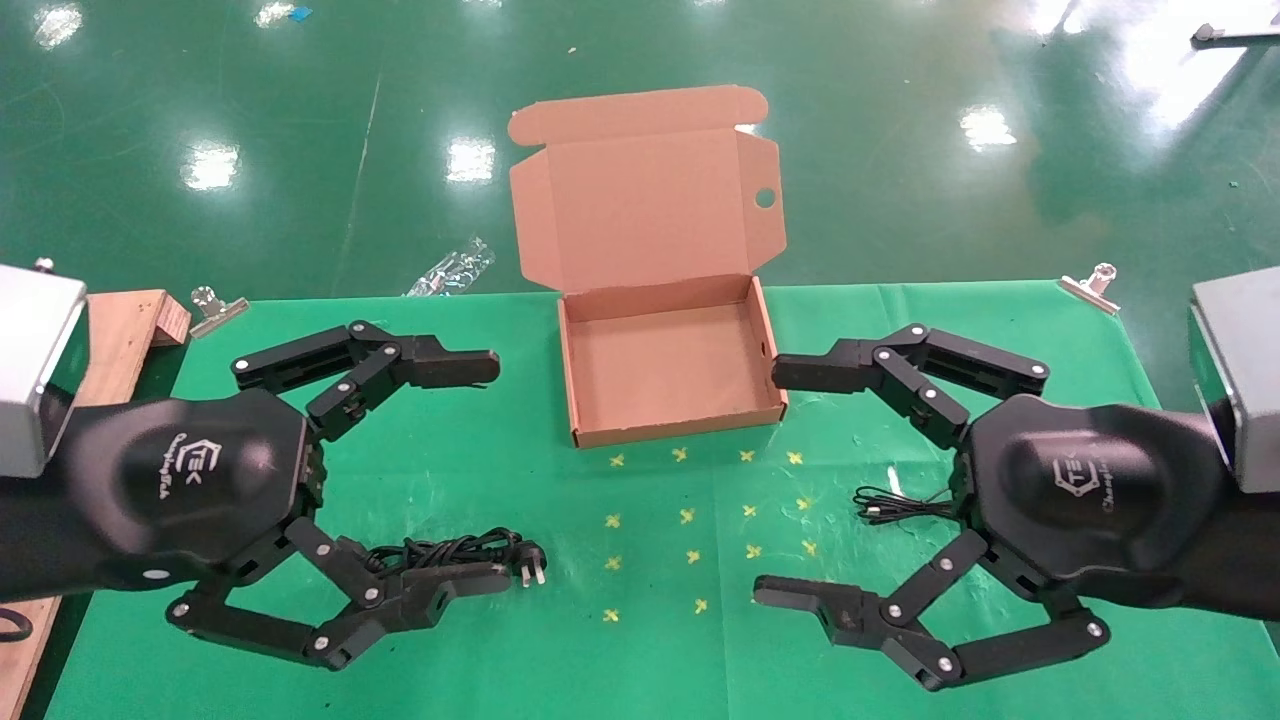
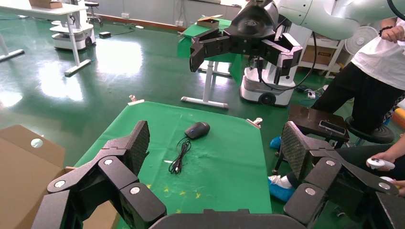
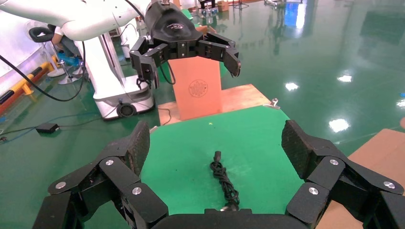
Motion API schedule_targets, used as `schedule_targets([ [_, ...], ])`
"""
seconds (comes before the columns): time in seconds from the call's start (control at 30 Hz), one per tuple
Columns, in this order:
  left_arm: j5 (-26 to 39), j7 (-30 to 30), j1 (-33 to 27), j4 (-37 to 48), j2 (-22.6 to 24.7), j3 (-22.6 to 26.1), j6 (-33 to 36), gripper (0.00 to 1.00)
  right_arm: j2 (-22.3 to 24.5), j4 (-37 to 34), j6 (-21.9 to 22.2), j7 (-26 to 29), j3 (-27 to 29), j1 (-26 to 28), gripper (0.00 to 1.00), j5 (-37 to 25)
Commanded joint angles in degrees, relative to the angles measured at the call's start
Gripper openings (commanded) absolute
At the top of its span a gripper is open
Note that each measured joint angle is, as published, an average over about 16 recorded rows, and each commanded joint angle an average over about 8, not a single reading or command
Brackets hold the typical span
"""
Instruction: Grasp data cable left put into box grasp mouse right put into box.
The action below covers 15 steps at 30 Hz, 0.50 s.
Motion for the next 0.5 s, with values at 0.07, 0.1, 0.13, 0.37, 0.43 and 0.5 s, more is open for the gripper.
schedule_targets([
  [0.07, 0.0, 0.0, 0.0, 0.0, 0.0, 0.0, 0.0, 1.0, 0.0, 0.0, 0.0, 0.0, 0.0, 0.0, 1.0, 0.0],
  [0.1, 0.0, 0.0, 0.0, 0.0, 0.0, 0.0, 0.0, 1.0, 0.0, 0.0, 0.0, 0.0, 0.0, 0.0, 1.0, 0.0],
  [0.13, 0.0, 0.0, 0.0, 0.0, 0.0, 0.0, 0.0, 1.0, 0.0, 0.0, 0.0, 0.0, 0.0, 0.0, 1.0, 0.0],
  [0.37, 0.0, 0.0, 0.0, 0.0, 0.0, 0.0, 0.0, 1.0, 0.0, 0.0, 0.0, 0.0, 0.0, 0.0, 1.0, 0.0],
  [0.43, 0.0, 0.0, 0.0, 0.0, 0.0, 0.0, 0.0, 1.0, 0.0, 0.0, 0.0, 0.0, 0.0, 0.0, 1.0, 0.0],
  [0.5, 0.0, 0.0, 0.0, 0.0, 0.0, 0.0, 0.0, 1.0, 0.0, 0.0, 0.0, 0.0, 0.0, 0.0, 1.0, 0.0],
])
